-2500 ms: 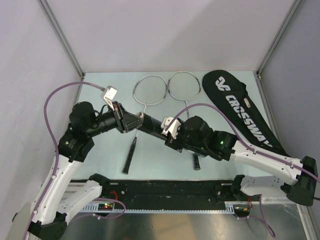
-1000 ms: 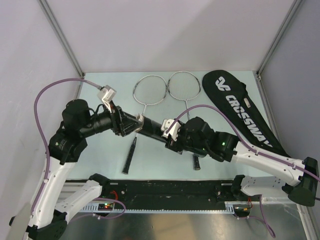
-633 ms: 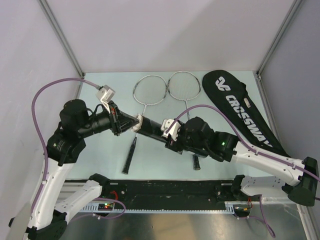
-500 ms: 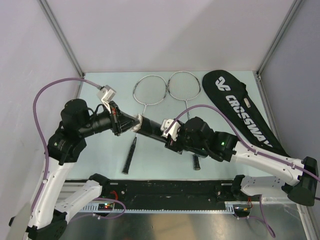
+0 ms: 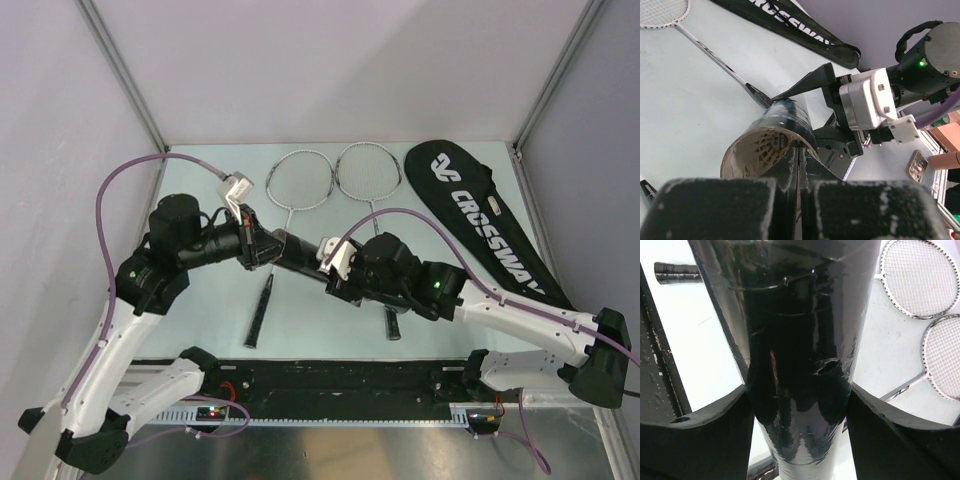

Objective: Pack up the badminton gear

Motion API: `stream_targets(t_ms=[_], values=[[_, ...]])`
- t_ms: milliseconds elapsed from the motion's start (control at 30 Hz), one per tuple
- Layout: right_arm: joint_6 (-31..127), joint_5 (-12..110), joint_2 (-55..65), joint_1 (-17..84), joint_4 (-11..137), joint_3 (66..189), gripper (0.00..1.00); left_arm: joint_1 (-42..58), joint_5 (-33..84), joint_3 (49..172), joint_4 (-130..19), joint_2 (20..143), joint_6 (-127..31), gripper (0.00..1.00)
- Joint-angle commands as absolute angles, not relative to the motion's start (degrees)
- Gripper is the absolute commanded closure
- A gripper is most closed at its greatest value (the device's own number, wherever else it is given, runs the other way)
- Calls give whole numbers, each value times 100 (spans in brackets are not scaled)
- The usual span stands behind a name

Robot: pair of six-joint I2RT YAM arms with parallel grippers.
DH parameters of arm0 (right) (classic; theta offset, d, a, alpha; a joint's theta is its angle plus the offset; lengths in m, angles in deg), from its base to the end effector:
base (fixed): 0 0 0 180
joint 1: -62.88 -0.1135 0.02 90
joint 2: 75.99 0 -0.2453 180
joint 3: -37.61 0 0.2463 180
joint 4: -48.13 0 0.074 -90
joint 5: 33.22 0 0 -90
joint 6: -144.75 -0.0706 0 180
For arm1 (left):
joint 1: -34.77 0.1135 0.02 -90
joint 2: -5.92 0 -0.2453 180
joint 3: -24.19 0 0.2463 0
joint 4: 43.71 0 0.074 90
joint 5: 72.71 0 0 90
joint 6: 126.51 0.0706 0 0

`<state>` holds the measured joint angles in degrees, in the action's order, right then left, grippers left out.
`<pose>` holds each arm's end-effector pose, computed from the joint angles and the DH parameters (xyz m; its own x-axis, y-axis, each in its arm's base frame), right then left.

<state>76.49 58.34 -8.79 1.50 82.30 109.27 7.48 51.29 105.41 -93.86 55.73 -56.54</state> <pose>0.1435 0.2590 0.2871 0.1003 -0.5892 -0.8018 -0.8925 0.3029 -0.3342 0.1573 -0.1256 0.3867 -0.5596 -0.0308 -0.8282 0.7015 0.5145 -0.4931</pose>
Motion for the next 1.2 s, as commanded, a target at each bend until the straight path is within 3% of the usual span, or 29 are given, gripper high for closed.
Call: stream_targets(t_ms=[0, 133, 200, 367, 433, 633, 833, 1033, 1167], values=[[7736, 5849, -938, 125, 7064, 11121, 72, 578, 4799, 10378, -9242, 5645, -5984, 100], [7737, 5874, -980, 139, 6994, 11120, 72, 568, 4571, 10391, -9230, 5622, -6110, 100], [7739, 5863, -1009, 132, 6996, 11121, 72, 568, 4586, 10469, -9227, 5682, -6103, 95], [7765, 5923, -1145, 162, 7268, 11121, 72, 566, 4032, 10882, -9226, 5395, -5930, 46], [7775, 5919, -1243, 199, 7464, 11121, 72, 567, 3702, 11167, -9228, 5256, -5798, 31], [7532, 5930, -1572, 402, 7939, 11119, 72, 568, 3279, 12036, -9232, 5111, -5524, 6], [6787, 6008, -1869, 1009, 8013, 11161, 72, 568, 3450, 12069, -9226, 5197, -5479, 3], [5949, 6395, -2437, 1864, 8068, 11217, 73, 412, 3366, 11209, -9162, 5503, -5544, 12], [5692, 6927, -2898, 2170, 7919, 11246, 73, -383, 2588, 10682, -8832, 6026, -5449, 17]])
